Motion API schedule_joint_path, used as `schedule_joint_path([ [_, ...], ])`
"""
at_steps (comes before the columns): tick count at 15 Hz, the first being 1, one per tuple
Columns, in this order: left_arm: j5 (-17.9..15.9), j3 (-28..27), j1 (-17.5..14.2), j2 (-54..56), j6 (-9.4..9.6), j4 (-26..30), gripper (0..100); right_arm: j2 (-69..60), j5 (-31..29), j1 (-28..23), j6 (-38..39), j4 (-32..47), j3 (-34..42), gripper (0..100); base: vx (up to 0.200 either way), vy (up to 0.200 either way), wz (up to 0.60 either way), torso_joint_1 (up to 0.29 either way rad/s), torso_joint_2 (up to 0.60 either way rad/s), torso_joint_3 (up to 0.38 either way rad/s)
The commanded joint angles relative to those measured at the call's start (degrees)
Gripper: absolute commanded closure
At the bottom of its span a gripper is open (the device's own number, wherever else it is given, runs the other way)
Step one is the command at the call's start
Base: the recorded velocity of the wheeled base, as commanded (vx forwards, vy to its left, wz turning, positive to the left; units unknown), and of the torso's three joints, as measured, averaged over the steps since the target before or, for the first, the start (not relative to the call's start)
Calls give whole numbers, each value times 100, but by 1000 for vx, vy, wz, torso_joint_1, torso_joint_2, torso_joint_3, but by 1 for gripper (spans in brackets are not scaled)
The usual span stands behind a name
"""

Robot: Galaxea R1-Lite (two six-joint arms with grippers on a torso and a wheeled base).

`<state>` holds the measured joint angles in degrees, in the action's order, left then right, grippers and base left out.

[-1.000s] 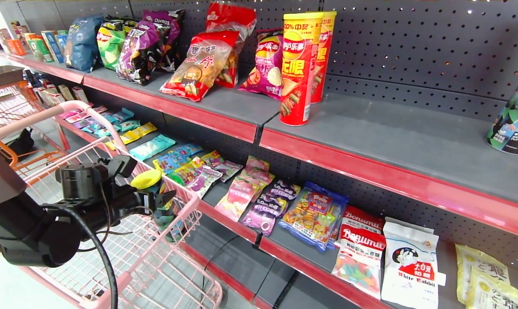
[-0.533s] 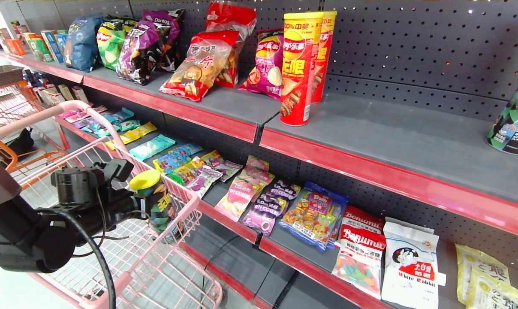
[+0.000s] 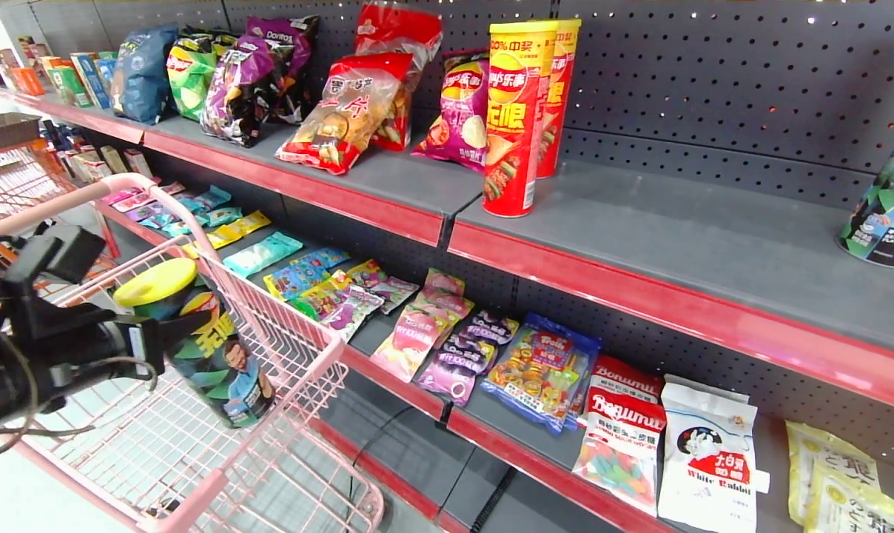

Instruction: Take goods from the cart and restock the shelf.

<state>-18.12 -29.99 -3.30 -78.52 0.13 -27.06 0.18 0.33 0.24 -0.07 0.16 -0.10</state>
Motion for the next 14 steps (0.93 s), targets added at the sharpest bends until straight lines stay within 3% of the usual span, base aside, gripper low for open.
schedule_joint_path([
  [1, -192, -271, -48, 2992, -75, 2100, 100, 8, 11, 2, -1, 2, 1, 0, 0, 0, 0, 0, 0, 0],
  [3, -192, -262, -48, 3818, -75, 2566, 100, 8, 11, 2, -10, 2, 1, 0, 0, 0, 0, 0, 0, 0],
  [6, -192, -253, -48, 4248, -75, 2741, 100, 8, 11, 2, -10, 2, 1, 0, 0, 0, 0, 54, -186, -115],
  [10, -175, -156, -56, 4679, -75, 2785, 100, 8, 11, 2, -1, 2, 1, 0, 0, 0, 0, 173, -495, -318],
  [14, -175, 72, -56, 5646, -66, 3453, 100, 8, 11, 2, -1, 2, 1, 0, 0, 0, 0, 222, -571, -355],
])
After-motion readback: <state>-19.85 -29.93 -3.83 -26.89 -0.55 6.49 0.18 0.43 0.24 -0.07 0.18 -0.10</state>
